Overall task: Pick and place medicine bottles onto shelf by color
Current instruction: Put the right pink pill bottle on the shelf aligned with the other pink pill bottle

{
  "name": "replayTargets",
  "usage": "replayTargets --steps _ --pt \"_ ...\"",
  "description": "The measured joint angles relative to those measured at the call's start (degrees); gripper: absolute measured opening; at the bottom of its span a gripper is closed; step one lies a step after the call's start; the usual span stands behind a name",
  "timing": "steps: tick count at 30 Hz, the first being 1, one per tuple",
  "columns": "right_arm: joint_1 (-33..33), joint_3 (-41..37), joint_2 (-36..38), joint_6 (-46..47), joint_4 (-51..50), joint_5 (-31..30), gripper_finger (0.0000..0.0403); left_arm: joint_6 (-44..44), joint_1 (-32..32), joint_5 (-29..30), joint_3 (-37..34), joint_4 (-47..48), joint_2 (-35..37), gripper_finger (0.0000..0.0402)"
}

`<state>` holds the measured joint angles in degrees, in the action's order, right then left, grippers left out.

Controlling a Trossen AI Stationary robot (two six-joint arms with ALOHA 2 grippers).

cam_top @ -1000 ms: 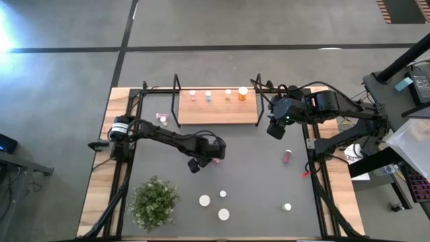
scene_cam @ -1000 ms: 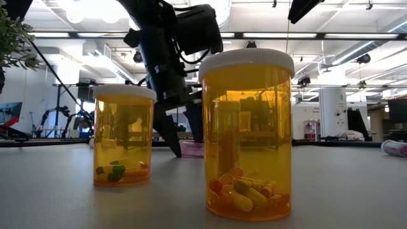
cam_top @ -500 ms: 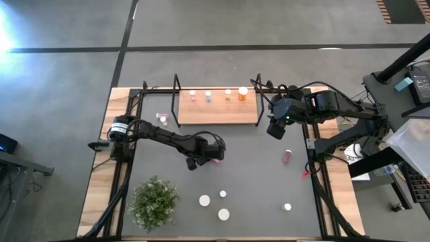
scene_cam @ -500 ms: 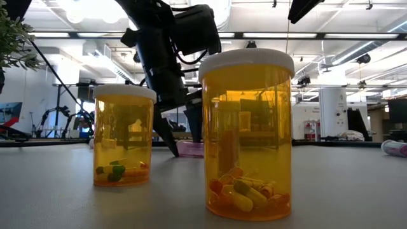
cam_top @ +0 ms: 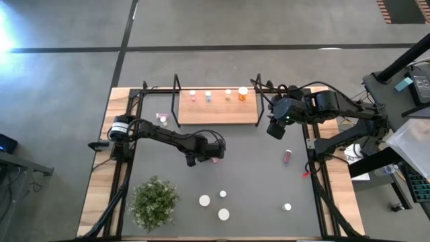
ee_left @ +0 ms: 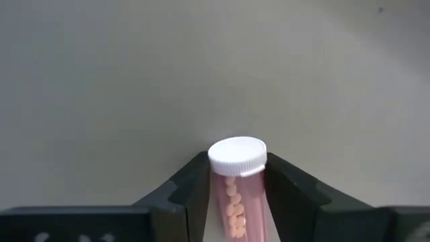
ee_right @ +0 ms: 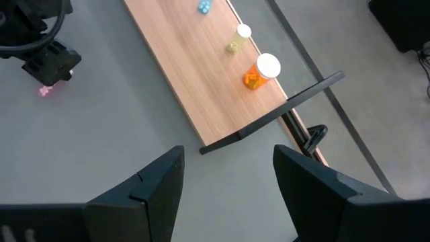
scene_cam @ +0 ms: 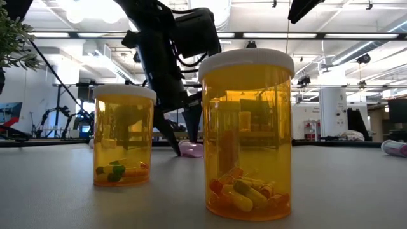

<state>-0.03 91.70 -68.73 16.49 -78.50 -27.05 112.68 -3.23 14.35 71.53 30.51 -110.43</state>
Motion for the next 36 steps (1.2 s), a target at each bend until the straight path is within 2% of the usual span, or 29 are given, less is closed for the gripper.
replayTargets --steps 4,11,14,19,28,36 --pt "0.0 0.0 0.0 0.0 0.0 0.0 0.0219 -11.5 1.7 0.1 0.0 -0.1 0.0 0.0114" --pt "0.0 0.0 0.0 0.0 0.0 0.0 0.0219 -42.5 5.0 -0.6 1.3 -0.8 -0.1 0.0114" --pt "0.0 0.0 0.0 0.0 0.0 0.0 0.0219 -49.5 5.9 -1.9 1.8 -1.1 -0.1 0.0114" --pt "0.0 0.0 0.0 0.0 0.0 0.0 0.0219 -52.1 6.5 -8.4 1.9 -3.7 -0.1 0.0114" --pt "0.0 0.0 0.0 0.0 0.0 0.0 0.0219 -51.5 6.4 -11.9 1.0 -3.5 -0.1 0.0114" --pt "0.0 0.0 0.0 0.0 0.0 0.0 0.0219 -51.5 6.4 -13.2 0.6 -3.5 -0.1 0.0145"
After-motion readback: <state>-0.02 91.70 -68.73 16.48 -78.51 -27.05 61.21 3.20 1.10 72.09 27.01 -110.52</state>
